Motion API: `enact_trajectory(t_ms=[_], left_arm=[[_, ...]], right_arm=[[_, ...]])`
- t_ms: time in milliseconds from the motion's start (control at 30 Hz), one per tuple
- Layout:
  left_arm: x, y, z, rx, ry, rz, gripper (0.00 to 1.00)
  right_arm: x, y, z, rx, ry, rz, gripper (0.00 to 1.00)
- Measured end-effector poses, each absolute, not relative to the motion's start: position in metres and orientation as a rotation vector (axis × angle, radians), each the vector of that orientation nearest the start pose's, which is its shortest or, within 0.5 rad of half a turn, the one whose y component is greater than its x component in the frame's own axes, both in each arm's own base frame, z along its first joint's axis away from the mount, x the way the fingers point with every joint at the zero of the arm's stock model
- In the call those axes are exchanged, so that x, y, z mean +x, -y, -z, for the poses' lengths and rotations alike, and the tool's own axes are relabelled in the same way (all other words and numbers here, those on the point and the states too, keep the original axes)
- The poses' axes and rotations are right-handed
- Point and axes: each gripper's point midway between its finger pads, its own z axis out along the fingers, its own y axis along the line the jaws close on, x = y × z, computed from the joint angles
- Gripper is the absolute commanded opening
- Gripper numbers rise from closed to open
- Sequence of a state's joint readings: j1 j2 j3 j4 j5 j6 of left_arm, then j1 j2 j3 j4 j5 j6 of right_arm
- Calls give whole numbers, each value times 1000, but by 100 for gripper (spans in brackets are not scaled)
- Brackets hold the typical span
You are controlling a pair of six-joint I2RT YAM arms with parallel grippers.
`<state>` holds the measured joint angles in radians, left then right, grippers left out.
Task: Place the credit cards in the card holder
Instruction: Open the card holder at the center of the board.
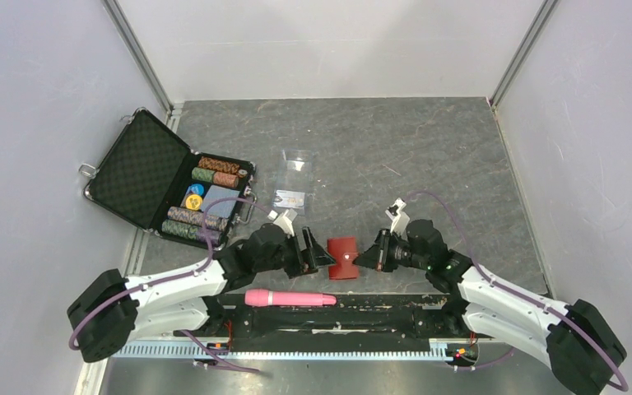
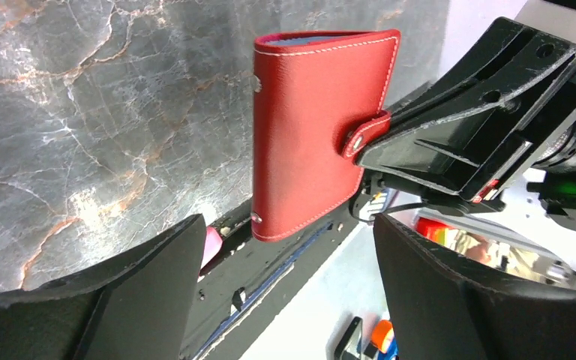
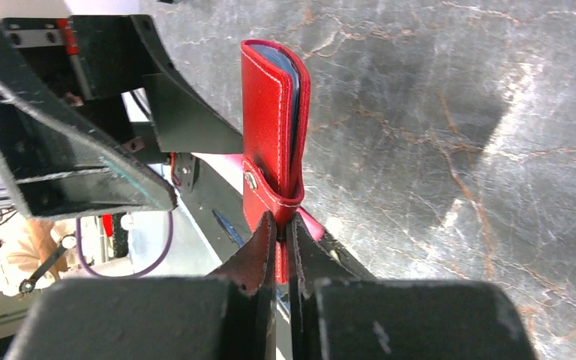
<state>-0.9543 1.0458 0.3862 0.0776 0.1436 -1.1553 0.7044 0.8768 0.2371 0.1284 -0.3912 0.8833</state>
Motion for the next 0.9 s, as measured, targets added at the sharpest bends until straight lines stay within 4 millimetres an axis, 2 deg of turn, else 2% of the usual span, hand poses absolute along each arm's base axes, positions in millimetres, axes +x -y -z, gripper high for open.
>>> enact_trajectory(t_ms=[133,233,433,567,700,733,800,900], left_arm=[[130,287,-97,-146,-2432,1364,86],[128,291,-106,-107,-2391,1461,79],[120,308,-134,27,-2285,1655,47],[116,311,-144,67,-2241,1712,27],[116,309,-146,65,-2241,1707,13],[115,308,-146,69,-2245,1700,10],[115,306,-149,75,-2249,1684,4],[116,303,-150,83,-2279,1630,2]], right_arm=[[141,-251,-104,-76,-2317,-1336,0],[145,-258,-127,-99,-2274,-1379,0],[148,-265,-152,-122,-2223,-1429,0],[151,-265,-157,-121,-2224,-1422,0],[153,-265,-157,-132,-2240,-1397,3],[153,-265,-157,-138,-2242,-1389,8],[153,-265,-158,-148,-2248,-1382,28],[159,-261,-157,-152,-2268,-1313,60]])
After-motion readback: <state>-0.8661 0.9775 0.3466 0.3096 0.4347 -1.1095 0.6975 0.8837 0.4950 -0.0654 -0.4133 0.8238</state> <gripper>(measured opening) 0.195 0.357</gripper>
